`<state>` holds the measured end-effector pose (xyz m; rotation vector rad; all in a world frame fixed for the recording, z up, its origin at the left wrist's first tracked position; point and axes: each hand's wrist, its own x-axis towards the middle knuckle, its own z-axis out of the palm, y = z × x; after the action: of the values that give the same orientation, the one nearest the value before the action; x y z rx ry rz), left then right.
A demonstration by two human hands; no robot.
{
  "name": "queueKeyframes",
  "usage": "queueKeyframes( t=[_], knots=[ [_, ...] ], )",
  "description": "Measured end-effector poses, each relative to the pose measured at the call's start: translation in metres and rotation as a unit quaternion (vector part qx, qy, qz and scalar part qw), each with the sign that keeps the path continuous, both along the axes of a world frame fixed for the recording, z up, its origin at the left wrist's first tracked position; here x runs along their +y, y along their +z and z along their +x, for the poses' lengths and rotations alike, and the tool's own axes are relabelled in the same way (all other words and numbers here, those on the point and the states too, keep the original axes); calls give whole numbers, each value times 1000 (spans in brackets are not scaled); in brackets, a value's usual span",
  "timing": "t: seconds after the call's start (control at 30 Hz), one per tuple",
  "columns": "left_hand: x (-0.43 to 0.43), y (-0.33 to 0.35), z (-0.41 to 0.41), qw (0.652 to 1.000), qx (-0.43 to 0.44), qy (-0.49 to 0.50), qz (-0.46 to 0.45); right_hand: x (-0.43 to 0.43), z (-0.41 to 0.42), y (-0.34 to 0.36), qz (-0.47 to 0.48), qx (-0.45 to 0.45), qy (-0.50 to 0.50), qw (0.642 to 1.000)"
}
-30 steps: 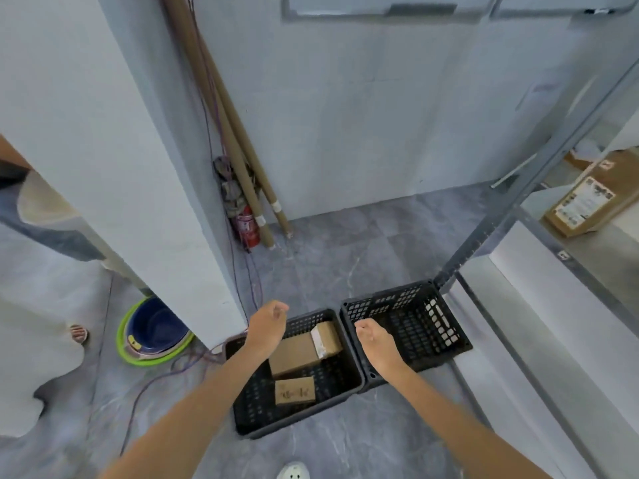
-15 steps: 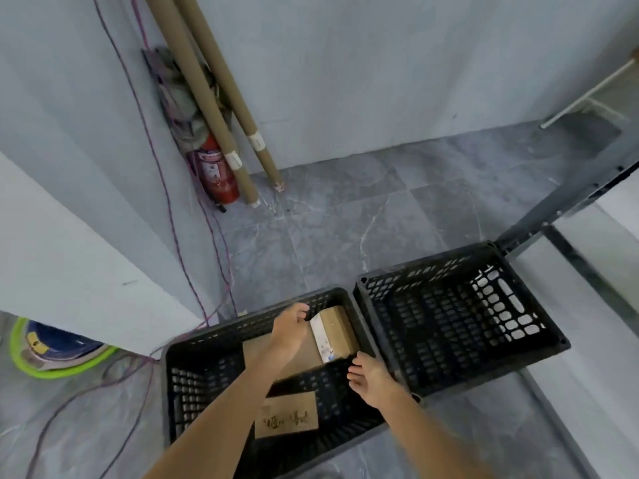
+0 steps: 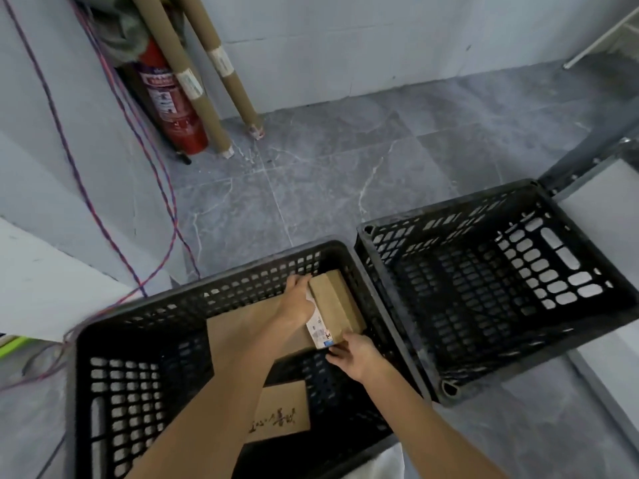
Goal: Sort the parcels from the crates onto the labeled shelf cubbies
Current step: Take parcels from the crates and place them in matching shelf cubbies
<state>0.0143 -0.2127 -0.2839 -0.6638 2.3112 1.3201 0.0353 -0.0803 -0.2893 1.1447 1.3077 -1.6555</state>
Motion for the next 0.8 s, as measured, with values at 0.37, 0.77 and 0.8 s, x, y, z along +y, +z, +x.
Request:
queueKeyframes(
  t=[0.37,0.77,0.8],
  knots=[
    [-5,289,44,994,23,98,38,24,23,262,-24,65,70,995],
    [4,740,1,976,166,140,-2,55,-32,759,71,402,129,904],
    [7,769,-3,975,175,139,8,62,-34,789,71,430,122,892]
  ],
)
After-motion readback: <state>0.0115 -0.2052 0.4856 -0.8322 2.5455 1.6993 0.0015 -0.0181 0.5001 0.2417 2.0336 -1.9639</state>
